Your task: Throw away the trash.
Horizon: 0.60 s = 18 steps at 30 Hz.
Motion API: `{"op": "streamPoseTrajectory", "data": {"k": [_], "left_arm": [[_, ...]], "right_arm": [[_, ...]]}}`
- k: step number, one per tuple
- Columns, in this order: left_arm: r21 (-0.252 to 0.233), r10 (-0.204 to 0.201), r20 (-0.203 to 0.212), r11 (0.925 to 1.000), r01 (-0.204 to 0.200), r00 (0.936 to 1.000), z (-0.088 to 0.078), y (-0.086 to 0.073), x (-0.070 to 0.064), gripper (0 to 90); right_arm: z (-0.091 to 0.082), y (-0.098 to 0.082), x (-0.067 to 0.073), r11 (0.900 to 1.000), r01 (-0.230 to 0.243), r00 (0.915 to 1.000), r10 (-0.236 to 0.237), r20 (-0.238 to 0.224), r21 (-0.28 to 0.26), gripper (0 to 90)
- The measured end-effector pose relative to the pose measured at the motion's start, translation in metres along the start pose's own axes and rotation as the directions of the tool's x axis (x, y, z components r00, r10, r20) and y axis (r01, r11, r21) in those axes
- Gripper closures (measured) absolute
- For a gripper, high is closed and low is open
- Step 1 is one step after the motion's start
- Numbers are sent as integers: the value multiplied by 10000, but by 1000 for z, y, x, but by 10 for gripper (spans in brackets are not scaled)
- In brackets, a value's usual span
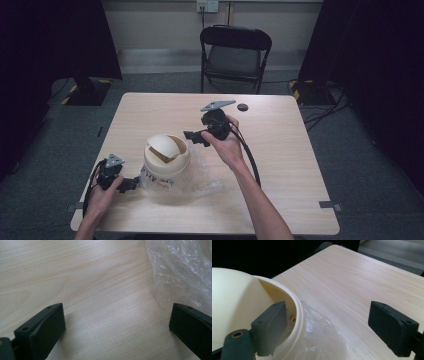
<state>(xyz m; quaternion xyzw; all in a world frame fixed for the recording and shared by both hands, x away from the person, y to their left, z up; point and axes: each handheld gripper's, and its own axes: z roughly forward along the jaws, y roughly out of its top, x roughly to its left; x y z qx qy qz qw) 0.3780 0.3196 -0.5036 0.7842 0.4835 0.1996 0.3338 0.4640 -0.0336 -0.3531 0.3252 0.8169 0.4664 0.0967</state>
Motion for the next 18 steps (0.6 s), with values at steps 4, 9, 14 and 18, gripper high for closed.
{"op": "streamPoseTrajectory", "data": {"k": [4, 9, 14, 18], "left_arm": [[1, 4, -9, 10000, -4, 10000, 0, 0, 0, 0], [-1, -3, 2, 10000, 3, 10000, 0, 0, 0, 0], [-24, -30, -22, 10000, 30, 10000, 0, 0, -1, 1], [-16, 44, -67, 10000, -44, 10000, -1, 0, -1, 4]], "right_arm": [[-6, -4, -3, 9998, -146, 9997, 149, 191, -153, 150], [-12, -14, -11, 9994, -341, 9980, 342, 536, -11, 150], [-17, -23, -20, 9984, -555, 9951, 548, 817, 60, 151], [-22, -32, -26, 9973, -730, 9919, 722, 1049, 32, 153]]}}
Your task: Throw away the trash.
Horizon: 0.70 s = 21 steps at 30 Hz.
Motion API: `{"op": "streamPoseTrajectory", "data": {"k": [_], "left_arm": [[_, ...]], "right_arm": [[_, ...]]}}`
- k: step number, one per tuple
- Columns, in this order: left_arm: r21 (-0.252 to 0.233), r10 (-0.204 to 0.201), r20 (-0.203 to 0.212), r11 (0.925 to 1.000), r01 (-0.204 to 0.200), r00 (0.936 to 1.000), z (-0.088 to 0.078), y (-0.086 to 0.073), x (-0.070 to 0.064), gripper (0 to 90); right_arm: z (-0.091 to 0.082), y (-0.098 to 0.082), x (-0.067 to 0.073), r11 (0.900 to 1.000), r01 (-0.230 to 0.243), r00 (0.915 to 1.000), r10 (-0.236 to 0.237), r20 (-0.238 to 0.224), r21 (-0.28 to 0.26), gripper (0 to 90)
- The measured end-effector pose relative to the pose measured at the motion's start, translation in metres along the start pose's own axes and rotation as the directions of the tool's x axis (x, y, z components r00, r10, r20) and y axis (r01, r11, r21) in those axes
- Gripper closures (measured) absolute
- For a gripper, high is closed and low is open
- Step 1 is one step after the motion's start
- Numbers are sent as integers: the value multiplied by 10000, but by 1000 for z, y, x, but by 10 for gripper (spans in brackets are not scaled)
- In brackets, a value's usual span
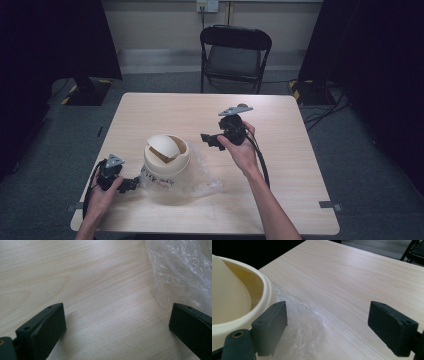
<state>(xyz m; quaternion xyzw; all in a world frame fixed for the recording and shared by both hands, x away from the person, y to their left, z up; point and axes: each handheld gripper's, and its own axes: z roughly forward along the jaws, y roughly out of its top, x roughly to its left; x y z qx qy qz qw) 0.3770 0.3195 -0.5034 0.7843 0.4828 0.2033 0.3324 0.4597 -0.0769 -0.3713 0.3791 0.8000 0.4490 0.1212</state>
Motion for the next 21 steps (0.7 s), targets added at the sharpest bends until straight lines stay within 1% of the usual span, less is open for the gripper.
{"op": "streamPoseTrajectory", "data": {"k": [1, 3, 6, 8, 9, 10, 11, 12, 14, 19, 21], "left_arm": [[6, -2, 23, 10000, 2, 10000, 0, 0, 0, 4], [6, 2, 21, 10000, -2, 10000, 0, 0, 0, 4], [-9, -73, 37, 10000, 73, 10000, 0, 0, -1, 4], [-3, -64, 22, 10000, 64, 10000, 0, 0, -1, 4], [-1, -63, 21, 10000, 63, 10000, 0, 0, -1, 4], [-1, -63, 23, 10000, 63, 10000, 0, 0, -1, 4], [0, -64, 24, 10000, 64, 10000, 0, 0, -1, 4], [-2, -64, 23, 10000, 64, 10000, 0, 0, -1, 4], [-1, -64, 17, 10000, 64, 10000, 0, 0, -1, 4], [-6, -69, 22, 10000, 69, 10000, 0, 0, -1, 4], [-1, -65, 22, 10000, 65, 10000, 0, 0, -1, 4]], "right_arm": [[-3, -5, -4, 10000, -76, 9999, 75, 86, 44, 159], [-4, -6, -5, 9999, -126, 9999, 125, 108, 58, 163], [-10, -14, -9, 9998, -168, 9988, 166, 460, 44, 160], [-12, -18, -12, 9998, -204, 9983, 200, 552, 59, 159], [-16, -23, -15, 9995, -310, 9966, 306, 771, 45, 149], [-16, -23, -15, 9995, -310, 9966, 306, 771, 45, 149], [-20, -29, -19, 9992, -404, 9948, 400, 933, 24, 150], [-20, -29, -19, 9992, -404, 9948, 400, 933, 24, 150], [-25, -36, -24, 9982, -590, 9924, 592, 1075, -46, 149], [-34, -49, -31, 9970, -770, 9887, 764, 1287, -8, 149], [-39, -57, -36, 9959, -904, 9842, 893, 1526, 3, 149]]}}
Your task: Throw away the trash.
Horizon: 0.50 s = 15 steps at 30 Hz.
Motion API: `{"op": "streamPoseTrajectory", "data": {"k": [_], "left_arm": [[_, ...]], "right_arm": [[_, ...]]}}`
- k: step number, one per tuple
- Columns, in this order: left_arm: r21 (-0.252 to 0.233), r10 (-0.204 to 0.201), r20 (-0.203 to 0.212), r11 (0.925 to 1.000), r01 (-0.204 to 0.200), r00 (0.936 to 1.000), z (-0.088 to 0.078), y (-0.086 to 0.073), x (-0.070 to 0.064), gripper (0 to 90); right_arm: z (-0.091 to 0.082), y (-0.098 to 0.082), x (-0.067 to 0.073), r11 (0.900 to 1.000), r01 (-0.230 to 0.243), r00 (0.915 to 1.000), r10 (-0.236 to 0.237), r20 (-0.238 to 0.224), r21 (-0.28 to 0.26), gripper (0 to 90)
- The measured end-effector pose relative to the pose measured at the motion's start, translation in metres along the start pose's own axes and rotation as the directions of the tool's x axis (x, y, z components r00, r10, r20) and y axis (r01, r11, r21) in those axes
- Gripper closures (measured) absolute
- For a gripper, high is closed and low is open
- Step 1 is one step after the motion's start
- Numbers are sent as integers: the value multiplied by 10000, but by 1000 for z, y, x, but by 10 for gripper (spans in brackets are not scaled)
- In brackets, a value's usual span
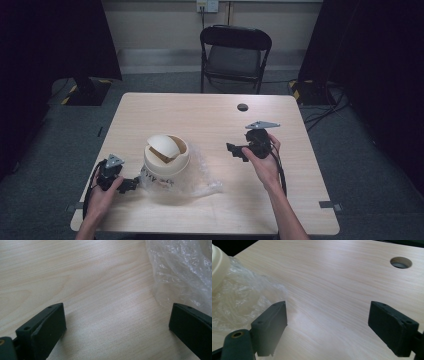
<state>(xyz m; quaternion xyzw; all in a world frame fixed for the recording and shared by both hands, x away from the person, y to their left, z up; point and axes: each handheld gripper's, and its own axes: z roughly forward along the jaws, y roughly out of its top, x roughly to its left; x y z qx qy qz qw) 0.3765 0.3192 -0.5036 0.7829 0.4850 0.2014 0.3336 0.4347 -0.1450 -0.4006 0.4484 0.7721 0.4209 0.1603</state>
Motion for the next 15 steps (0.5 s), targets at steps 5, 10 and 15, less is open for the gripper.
{"op": "streamPoseTrajectory", "data": {"k": [5, 10, 15], "left_arm": [[-5, -15, -11, 10000, 15, 10000, 0, 0, 0, 4], [10, 2, -21, 10000, -2, 10000, 0, 0, 0, 4], [13, -18, -78, 10000, 18, 10000, -1, -1, -1, 5]], "right_arm": [[-7, -12, -9, 10000, -70, 9992, 69, 399, 36, 152], [-11, -25, -17, 9998, -112, 9972, 98, 747, 176, 159], [-15, -44, -31, 9981, -384, 9921, 324, 1213, 479, 159]]}}
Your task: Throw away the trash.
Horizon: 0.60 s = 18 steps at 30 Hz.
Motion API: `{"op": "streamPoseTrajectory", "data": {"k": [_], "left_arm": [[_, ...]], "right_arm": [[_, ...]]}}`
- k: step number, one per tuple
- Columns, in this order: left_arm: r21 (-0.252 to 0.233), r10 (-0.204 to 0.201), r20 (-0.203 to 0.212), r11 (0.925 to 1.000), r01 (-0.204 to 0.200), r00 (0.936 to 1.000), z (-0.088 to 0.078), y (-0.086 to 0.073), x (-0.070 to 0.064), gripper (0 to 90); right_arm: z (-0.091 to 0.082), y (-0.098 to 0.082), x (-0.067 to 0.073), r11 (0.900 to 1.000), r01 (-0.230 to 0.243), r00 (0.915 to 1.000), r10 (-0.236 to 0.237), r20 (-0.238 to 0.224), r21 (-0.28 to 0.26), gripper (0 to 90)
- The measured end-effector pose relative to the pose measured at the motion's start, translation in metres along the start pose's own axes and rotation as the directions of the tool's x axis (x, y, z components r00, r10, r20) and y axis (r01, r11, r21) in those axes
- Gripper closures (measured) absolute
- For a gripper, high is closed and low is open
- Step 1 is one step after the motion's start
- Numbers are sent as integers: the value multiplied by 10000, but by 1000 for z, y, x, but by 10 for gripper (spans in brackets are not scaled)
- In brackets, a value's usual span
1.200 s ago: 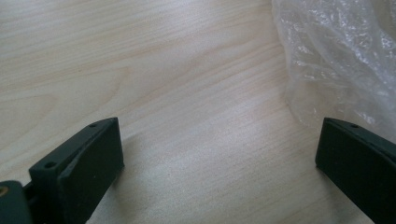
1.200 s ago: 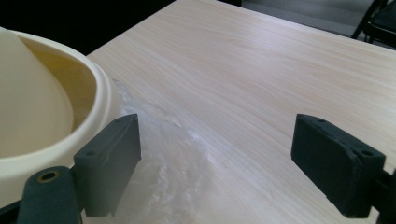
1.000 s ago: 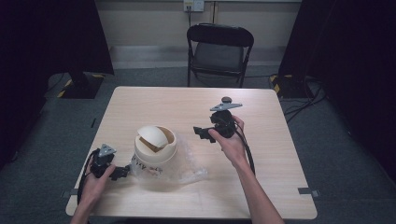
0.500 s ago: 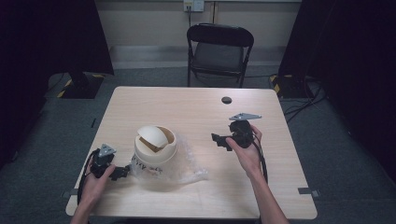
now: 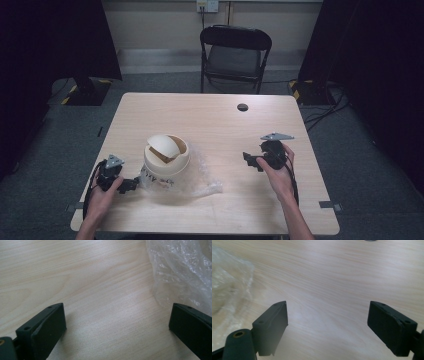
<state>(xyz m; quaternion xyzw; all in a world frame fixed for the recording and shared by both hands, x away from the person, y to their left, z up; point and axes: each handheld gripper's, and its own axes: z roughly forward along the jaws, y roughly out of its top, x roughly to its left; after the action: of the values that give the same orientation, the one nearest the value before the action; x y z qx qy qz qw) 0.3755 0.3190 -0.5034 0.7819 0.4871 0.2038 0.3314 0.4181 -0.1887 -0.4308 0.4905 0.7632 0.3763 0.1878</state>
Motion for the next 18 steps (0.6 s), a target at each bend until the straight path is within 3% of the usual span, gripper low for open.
{"op": "streamPoseTrajectory", "data": {"k": [4, 7, 18], "left_arm": [[-2, -5, 0, 10000, 5, 10000, 0, 0, 0, 4], [-1, 1, -16, 10000, -1, 10000, 0, 0, 0, 4], [-1, -5, 6, 10000, 5, 10000, 0, 0, 0, 4]], "right_arm": [[-3, -15, -12, 9996, -266, 9990, 262, 354, 120, 159], [-2, -31, -22, 9972, -550, 9973, 524, 508, 504, 157], [4, -63, -30, 9913, -879, 9937, 804, 784, 977, 155]]}}
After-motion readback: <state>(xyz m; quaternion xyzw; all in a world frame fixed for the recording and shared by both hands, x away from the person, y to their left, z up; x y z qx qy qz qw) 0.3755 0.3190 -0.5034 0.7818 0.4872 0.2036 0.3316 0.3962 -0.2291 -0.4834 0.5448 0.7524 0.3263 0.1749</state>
